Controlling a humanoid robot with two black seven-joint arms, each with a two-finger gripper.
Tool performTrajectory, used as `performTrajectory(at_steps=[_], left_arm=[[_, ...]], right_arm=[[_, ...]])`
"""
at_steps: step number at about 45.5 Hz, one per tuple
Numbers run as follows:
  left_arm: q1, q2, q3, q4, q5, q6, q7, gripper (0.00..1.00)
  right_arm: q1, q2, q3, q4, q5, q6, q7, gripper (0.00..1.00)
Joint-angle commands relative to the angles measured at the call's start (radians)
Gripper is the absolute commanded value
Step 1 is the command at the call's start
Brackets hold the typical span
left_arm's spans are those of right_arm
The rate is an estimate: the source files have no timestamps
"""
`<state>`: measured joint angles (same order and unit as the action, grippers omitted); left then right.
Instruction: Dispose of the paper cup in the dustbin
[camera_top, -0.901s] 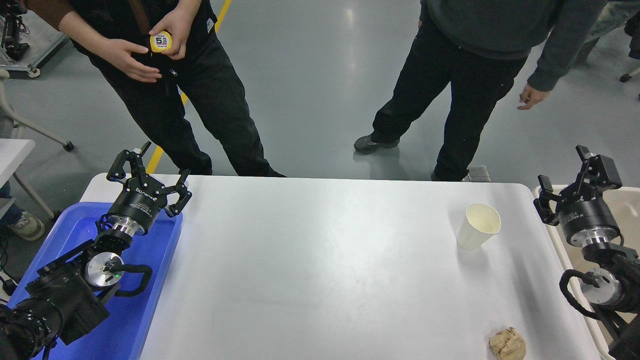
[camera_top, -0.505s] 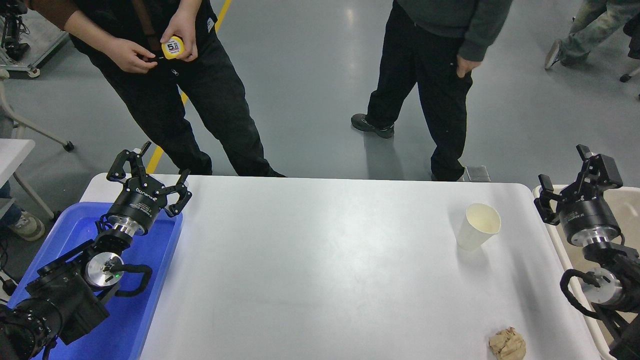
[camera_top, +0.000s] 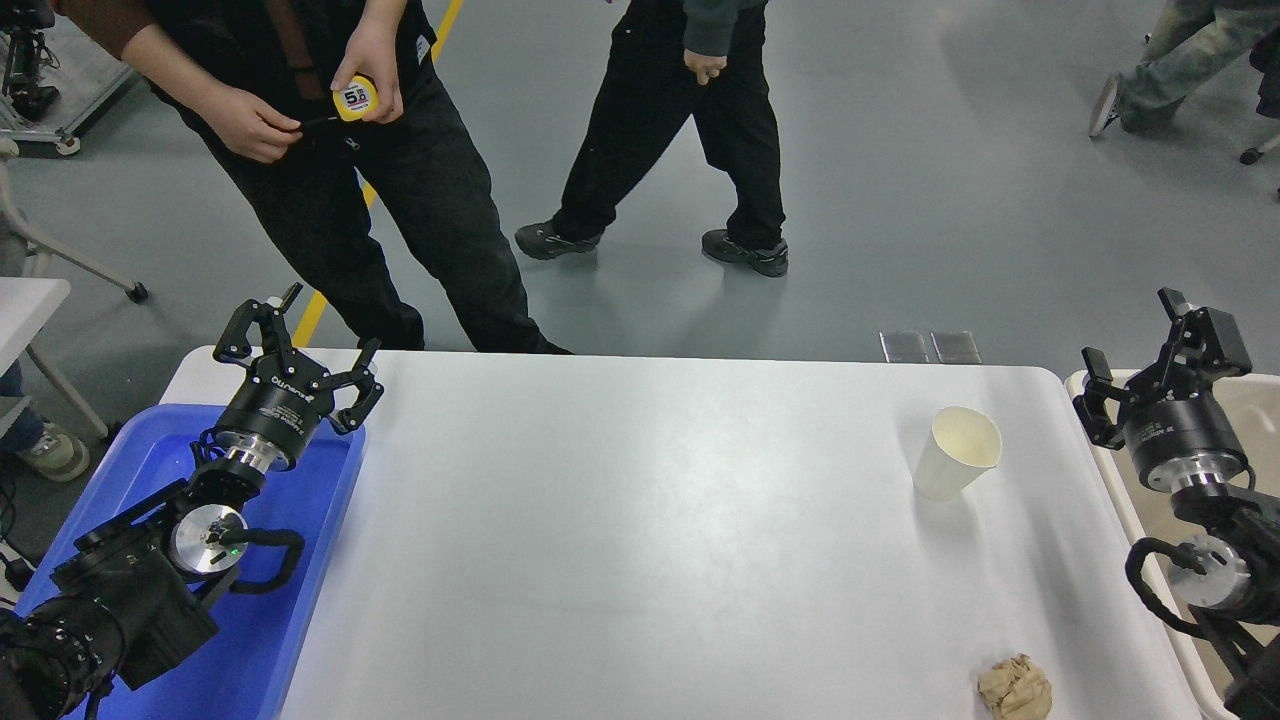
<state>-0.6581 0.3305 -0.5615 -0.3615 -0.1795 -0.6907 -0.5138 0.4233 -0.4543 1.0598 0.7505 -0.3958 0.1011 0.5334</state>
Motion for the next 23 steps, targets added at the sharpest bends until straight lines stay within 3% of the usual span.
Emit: performTrajectory(at_steps=[1,23], left_arm=[[0.000,-0.001,0.000,0.001,0.000,-0.001,0.000,1.00],[0.000,0.001,0.000,-0.001,0.000,0.000,0.000,1.00]], right_arm=[[-0.001,-0.004,0.000,0.000,0.000,0.000,0.002,0.99],[0.002,-0.004,-0.010,0.003,0.000,0.002,0.002,0.99]])
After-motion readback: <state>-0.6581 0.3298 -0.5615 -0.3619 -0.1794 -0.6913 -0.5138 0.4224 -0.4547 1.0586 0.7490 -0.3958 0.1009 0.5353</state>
